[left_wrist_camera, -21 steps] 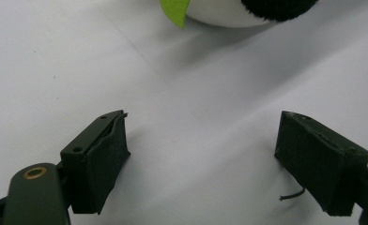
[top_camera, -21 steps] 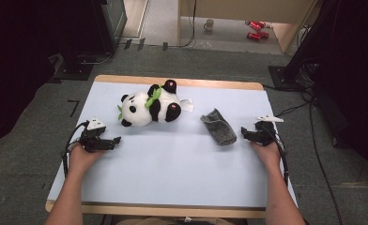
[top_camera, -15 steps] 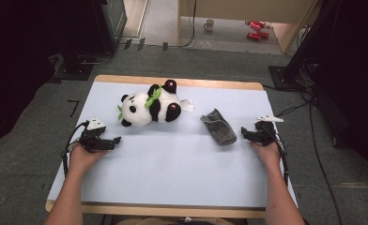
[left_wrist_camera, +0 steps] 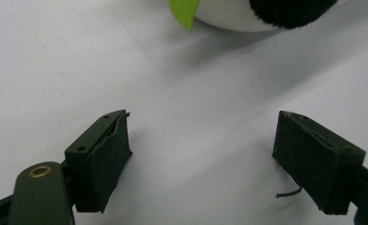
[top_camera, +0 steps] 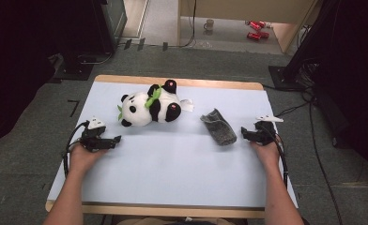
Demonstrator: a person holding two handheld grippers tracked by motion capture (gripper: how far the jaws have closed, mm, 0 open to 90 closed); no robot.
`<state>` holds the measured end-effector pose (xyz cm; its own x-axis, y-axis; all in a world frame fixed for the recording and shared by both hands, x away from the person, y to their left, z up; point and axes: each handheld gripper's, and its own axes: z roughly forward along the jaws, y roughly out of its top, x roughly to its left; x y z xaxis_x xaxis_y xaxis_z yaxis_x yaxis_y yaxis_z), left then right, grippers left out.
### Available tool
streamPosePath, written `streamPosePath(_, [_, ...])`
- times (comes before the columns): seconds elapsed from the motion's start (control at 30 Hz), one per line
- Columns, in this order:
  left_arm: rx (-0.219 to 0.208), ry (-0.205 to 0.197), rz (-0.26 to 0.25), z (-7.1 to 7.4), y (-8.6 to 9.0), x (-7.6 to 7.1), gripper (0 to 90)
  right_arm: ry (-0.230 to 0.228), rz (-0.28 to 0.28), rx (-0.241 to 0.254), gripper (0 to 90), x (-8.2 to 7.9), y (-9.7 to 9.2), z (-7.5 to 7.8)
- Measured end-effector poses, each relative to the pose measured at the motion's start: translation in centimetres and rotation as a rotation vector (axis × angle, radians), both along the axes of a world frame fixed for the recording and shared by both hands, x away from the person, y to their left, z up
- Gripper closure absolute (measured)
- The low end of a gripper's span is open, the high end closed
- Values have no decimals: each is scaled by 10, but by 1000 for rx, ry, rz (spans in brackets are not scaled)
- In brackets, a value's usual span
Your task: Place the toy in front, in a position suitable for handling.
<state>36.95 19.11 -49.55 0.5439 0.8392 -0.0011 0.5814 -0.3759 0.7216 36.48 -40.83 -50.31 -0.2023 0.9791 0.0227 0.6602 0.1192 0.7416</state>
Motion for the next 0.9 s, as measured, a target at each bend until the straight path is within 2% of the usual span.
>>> streamPosePath(0.27, [3, 15, 34, 4, 2, 2, 278, -2, -1, -1, 253, 0, 0, 0])
streamPosePath(0.3, [-6, 23, 40, 5, 2, 3, 300, -2, -2, -2, 252, 0, 0, 0])
streamPosePath(0.47, [-36, 58, 34, 8, 4, 5, 283, 1, -3, 2, 251, 0, 0, 0])
streamPosePath(0.57, [-47, 61, 37, 11, 5, 4, 294, 2, -3, 2, 250, 0, 0, 0])
streamPosePath(0.67, [-83, 50, 39, 16, 4, 5, 294, 0, -2, 0, 250, 0, 0, 0])
streamPosePath(0.77, [-83, 65, 31, 21, 2, 6, 294, 0, -2, 1, 250, 0, 0, 0])
streamPosePath(0.9, [-118, 85, 26, 25, 1, 4, 301, -1, -2, -2, 249, 0, 0, 0])
